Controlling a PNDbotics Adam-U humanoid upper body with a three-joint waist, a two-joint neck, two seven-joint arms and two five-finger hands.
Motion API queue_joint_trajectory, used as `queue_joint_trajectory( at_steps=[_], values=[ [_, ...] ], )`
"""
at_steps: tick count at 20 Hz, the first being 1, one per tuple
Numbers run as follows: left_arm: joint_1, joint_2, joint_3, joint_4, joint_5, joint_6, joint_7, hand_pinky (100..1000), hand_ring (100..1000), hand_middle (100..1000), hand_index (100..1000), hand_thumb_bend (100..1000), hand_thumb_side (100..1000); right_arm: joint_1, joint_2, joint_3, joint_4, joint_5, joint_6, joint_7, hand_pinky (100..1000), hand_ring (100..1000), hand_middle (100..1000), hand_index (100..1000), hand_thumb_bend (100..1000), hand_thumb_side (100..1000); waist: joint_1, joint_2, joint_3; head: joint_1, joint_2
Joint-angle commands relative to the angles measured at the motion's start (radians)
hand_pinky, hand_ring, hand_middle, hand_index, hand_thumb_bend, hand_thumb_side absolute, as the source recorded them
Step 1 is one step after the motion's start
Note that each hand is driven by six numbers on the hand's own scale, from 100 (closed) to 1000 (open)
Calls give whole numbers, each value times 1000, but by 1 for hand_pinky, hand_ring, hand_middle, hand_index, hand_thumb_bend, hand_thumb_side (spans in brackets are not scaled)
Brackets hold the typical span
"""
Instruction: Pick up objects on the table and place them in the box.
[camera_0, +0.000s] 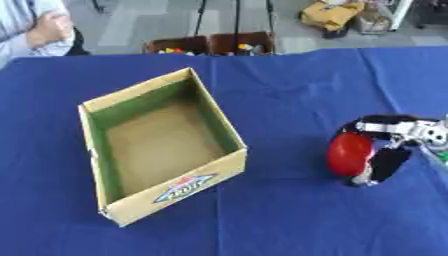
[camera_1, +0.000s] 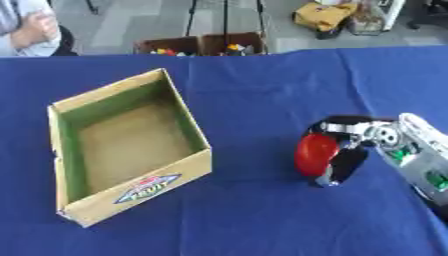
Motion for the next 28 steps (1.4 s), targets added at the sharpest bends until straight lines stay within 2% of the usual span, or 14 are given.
queue_joint_trajectory(
  at_steps=[1,8,13,18,20,21,24,28],
  values=[
    [-6,15,1,-15,4,2,0,648,866,829,890,100,961,-12,-13,-5,4,-4,4,2,715,695,810,851,389,100,0,-1,0,-3,-6],
    [-5,16,1,-15,4,2,3,652,872,829,887,100,957,-19,-9,-5,-12,-76,32,-61,688,609,750,814,311,100,1,-3,0,-3,-6],
    [-7,16,2,-15,4,4,5,654,876,829,885,100,954,-21,-10,-7,-21,-115,44,-120,659,593,677,771,303,100,0,-5,-1,-1,-5],
    [-9,17,2,-15,6,3,7,659,878,828,882,100,952,-26,-14,-11,-36,-121,49,-167,643,578,658,755,281,100,-1,-6,-3,0,-6],
    [-8,18,2,-15,6,2,8,660,879,828,882,100,951,-31,-15,-17,-51,-117,51,-181,635,566,649,749,216,100,-1,-8,-2,0,-6],
    [-8,18,3,-15,7,1,8,660,879,828,881,100,952,-33,-15,-20,-61,-116,51,-188,633,562,644,744,211,100,-1,-8,-2,0,-6],
    [-8,19,3,-15,7,0,9,661,880,828,880,100,951,-47,-12,-36,-96,-110,59,-214,628,547,628,731,102,100,-1,-10,-3,1,-7],
    [-8,20,4,-15,7,-1,9,662,879,828,879,100,953,-76,-12,-60,-149,-93,70,-250,622,532,616,722,100,100,-1,-13,-4,1,-7]
  ],
)
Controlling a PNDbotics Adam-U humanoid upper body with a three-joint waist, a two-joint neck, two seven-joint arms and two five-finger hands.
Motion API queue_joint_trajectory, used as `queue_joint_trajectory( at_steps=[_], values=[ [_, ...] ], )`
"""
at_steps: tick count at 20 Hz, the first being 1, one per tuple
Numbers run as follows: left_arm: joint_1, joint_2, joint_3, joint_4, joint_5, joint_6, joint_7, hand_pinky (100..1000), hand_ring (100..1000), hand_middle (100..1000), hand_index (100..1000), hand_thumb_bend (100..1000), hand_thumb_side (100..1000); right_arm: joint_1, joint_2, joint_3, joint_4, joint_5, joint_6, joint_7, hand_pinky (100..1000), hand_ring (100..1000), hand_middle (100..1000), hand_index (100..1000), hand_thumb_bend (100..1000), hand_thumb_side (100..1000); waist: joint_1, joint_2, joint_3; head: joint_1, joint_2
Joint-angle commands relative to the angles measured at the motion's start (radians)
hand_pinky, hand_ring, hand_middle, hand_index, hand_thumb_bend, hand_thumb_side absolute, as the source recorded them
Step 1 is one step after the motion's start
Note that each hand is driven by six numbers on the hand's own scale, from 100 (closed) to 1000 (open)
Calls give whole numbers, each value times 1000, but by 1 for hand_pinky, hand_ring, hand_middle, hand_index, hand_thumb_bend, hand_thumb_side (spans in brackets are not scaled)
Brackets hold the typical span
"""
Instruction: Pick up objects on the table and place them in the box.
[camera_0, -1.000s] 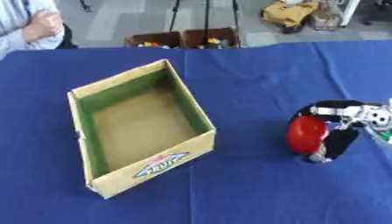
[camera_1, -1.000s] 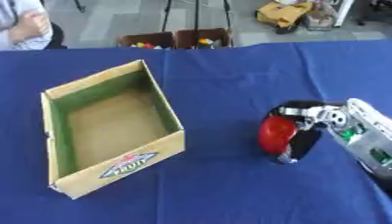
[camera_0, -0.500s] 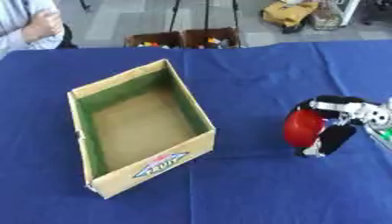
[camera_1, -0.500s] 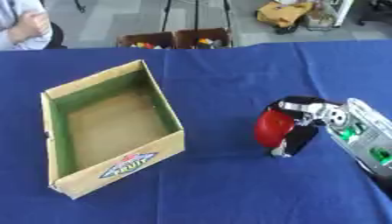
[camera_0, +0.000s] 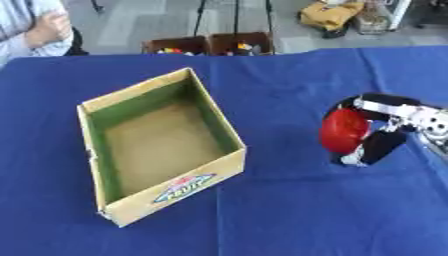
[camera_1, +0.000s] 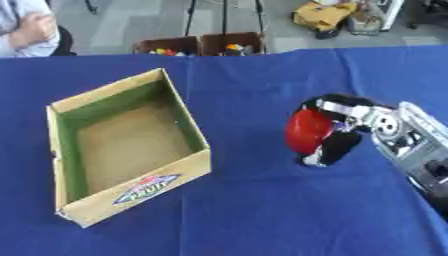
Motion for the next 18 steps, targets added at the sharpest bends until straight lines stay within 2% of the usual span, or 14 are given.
queue_joint_trajectory(
  at_steps=[1,4,8,12,18],
  values=[
    [-8,20,4,-15,3,-2,4,662,879,828,879,100,953,-42,-20,-35,-63,20,7,-30,623,531,615,721,100,100,-1,-13,-2,1,-7],
    [-8,21,3,-15,4,-3,4,661,879,828,879,100,953,-90,-13,-42,-101,31,9,-36,627,529,614,719,100,100,-2,-16,-2,-1,-8],
    [-5,23,1,-15,5,-2,1,661,878,828,879,100,954,-194,19,-34,-132,58,7,-24,630,530,616,715,100,100,-5,-21,-1,-5,-8],
    [-2,23,-2,-15,6,0,-2,662,878,828,879,100,954,-311,91,-15,-123,94,4,-3,629,531,617,710,100,100,-8,-26,1,-11,-7],
    [-2,23,-7,-15,9,-1,-7,661,877,828,879,100,955,-453,222,10,-27,177,-2,10,630,530,620,708,100,100,-15,-31,13,-25,-6]
  ],
)
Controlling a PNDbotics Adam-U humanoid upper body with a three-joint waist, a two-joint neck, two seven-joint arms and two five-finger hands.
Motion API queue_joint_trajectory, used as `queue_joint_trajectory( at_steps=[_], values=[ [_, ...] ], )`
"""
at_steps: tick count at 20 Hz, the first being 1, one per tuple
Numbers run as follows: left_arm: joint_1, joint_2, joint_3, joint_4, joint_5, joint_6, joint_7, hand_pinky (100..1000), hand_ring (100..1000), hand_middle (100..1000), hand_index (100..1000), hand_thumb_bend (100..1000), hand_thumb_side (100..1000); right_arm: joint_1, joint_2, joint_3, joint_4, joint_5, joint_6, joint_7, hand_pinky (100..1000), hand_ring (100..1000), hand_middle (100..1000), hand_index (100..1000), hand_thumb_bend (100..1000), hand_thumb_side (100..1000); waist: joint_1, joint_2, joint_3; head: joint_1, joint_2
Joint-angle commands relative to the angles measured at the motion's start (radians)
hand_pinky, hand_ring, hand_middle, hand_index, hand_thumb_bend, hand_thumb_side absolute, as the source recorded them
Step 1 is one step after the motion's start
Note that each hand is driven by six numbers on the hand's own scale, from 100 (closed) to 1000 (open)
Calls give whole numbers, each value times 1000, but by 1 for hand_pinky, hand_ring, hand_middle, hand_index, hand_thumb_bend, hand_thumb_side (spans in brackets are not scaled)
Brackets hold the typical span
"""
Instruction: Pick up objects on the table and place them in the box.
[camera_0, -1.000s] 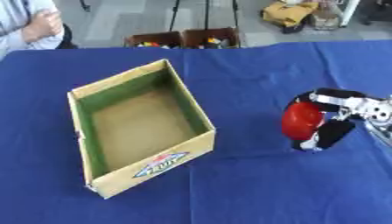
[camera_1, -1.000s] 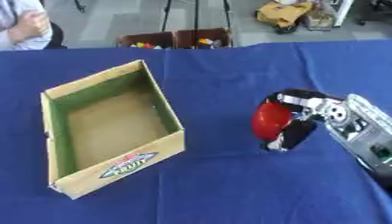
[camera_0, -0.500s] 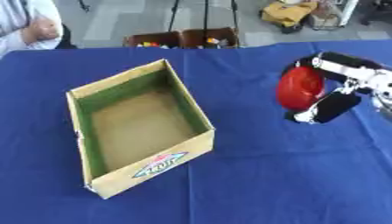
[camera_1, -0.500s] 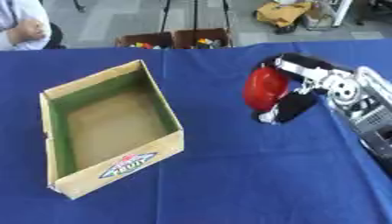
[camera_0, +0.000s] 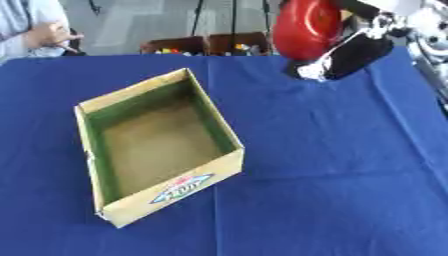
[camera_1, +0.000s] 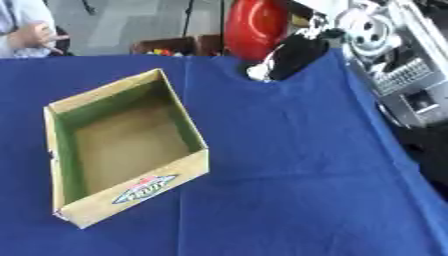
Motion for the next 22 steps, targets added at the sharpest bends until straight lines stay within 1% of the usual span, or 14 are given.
queue_joint_trajectory(
  at_steps=[1,6,12,17,22],
  values=[
    [-8,23,-2,-15,5,-1,-5,661,877,828,879,100,954,-62,56,2,48,41,-6,5,629,530,619,707,100,100,-16,-30,5,-10,-7],
    [-14,18,-7,-15,11,-1,-12,661,877,827,878,100,954,-132,174,24,147,90,-18,-1,631,527,617,704,100,100,-18,-29,22,-27,-12],
    [-23,10,-13,-15,19,-3,-20,660,877,827,879,100,954,-176,319,30,297,180,-36,-42,629,523,614,693,100,100,-20,-21,51,-49,-18],
    [-33,2,-17,-15,24,-4,-25,660,877,827,878,100,955,-175,432,15,437,252,-45,-98,641,519,616,695,100,100,-20,-9,73,-63,-27],
    [-39,-4,-17,-15,29,-6,-27,659,877,827,878,100,954,-145,534,6,547,347,-58,-166,639,517,612,689,100,100,-17,2,90,-76,-34]
  ],
)
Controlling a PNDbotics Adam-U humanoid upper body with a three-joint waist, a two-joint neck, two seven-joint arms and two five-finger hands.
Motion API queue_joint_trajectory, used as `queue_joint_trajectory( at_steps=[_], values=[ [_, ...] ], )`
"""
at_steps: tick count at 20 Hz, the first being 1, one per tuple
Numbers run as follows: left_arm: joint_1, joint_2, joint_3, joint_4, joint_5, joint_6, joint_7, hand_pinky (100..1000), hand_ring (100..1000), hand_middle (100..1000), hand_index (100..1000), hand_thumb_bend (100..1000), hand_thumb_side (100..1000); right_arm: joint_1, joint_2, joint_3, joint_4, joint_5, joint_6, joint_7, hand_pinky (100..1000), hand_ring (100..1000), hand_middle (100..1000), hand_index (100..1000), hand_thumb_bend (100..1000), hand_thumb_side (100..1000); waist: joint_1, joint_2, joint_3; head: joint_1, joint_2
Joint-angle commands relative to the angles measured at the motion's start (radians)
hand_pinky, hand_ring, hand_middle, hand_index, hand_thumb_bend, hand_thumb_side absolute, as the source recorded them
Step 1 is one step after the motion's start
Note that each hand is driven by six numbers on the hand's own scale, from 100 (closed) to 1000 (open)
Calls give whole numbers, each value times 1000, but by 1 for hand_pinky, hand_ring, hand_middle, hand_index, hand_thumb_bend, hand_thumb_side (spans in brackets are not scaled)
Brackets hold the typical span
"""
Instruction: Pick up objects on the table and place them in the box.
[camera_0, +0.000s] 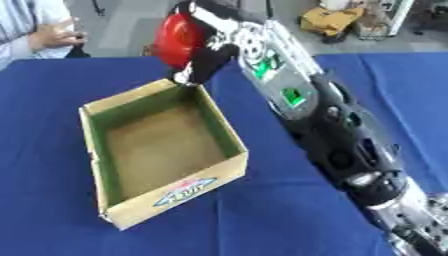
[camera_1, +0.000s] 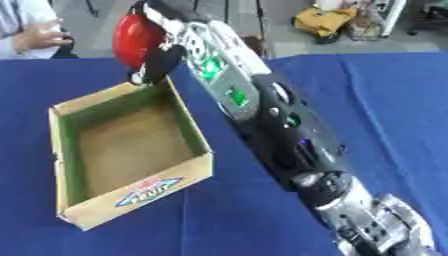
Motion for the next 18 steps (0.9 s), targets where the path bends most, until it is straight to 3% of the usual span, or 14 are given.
queue_joint_trajectory(
  at_steps=[1,8,18],
  values=[
    [-16,11,0,-15,7,-2,-6,659,877,827,878,100,954,-4,54,-16,49,59,-10,-45,639,517,612,691,100,100,-8,1,5,-8,-15],
    [-21,7,-1,-15,11,-3,-9,659,877,827,878,100,956,26,126,-25,146,158,-33,-100,635,521,612,685,100,100,-11,5,12,-10,-18],
    [-28,5,-1,-15,13,-5,-9,660,877,826,878,100,955,53,162,-16,240,201,-62,-107,643,541,625,690,100,100,-15,7,15,-12,-20]
  ],
)
